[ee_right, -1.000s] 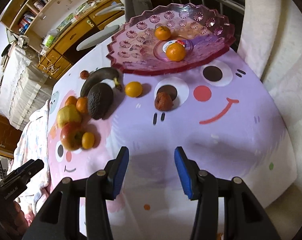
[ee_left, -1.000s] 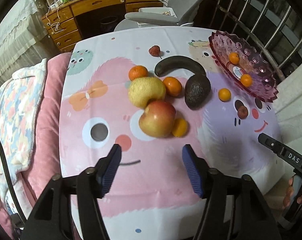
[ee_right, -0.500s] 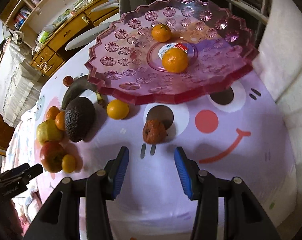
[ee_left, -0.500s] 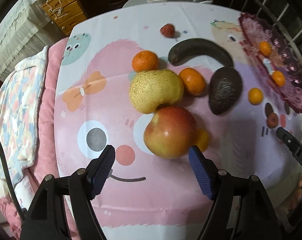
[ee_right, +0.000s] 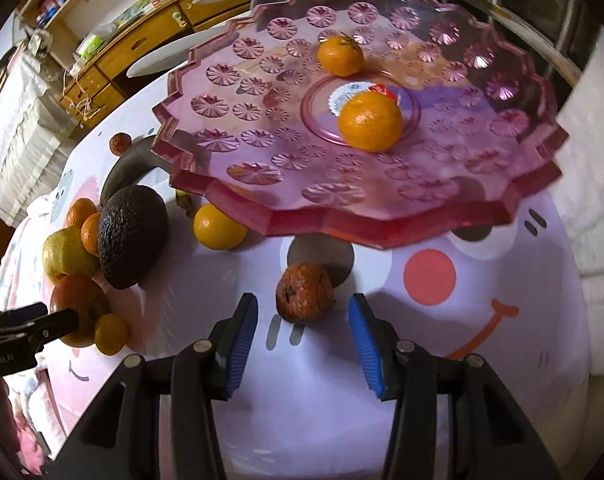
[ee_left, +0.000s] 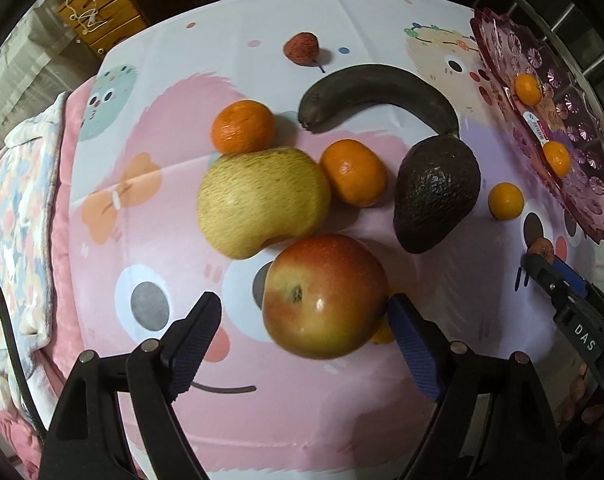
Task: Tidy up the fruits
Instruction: 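Move the left gripper toward the red apple, then close the left gripper on the red apple while the right gripper grasps the lychee, then carry the red apple with the left gripper over the pink bowl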
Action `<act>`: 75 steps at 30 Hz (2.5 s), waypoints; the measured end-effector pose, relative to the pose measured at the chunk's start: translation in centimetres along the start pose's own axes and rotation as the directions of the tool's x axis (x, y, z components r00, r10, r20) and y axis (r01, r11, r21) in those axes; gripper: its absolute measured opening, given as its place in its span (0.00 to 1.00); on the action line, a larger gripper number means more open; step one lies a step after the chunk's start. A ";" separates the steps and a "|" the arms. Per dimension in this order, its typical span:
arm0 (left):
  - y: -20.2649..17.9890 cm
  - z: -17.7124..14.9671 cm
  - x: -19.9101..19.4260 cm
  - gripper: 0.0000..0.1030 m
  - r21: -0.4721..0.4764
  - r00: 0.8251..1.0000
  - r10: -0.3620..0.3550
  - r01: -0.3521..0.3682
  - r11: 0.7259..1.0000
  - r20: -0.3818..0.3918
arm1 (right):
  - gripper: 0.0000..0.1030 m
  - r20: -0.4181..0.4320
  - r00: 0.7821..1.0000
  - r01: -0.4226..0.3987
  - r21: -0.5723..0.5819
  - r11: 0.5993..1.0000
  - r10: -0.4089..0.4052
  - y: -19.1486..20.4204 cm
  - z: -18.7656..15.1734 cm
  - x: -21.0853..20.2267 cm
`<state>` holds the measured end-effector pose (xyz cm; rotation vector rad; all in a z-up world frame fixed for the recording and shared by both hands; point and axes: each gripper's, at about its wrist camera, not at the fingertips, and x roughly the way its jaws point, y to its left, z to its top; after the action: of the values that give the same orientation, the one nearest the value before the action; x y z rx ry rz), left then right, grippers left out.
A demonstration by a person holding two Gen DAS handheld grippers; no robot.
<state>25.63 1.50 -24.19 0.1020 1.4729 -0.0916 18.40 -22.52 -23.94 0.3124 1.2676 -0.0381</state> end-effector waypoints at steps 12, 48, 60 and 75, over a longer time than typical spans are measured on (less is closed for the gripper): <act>0.5 1.2 2.5 0.74 -0.058 0.997 0.016 -0.021 0.998 -0.073 | 0.43 0.006 0.999 0.038 -0.085 0.996 -0.037 1.5 0.5 1.1; 5.4 -7.4 -3.1 0.59 -0.135 0.996 -0.089 0.091 0.987 0.024 | 0.29 0.041 0.998 0.047 -0.181 0.982 -0.041 5.1 -4.5 -3.1; 3.7 -13.9 -6.5 0.59 -0.036 0.986 -0.144 0.147 0.988 0.080 | 0.29 0.076 0.997 0.018 -0.165 0.986 -0.006 6.1 -9.4 -7.7; -2.3 -13.3 -10.8 0.59 0.085 0.981 -0.155 0.145 0.986 0.115 | 0.29 0.177 0.984 0.033 -0.125 0.992 -0.011 2.5 -6.9 -14.0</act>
<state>11.21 0.82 -14.77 0.0460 1.3541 -0.2723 8.22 -20.40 -11.99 0.1806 1.0921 -0.0038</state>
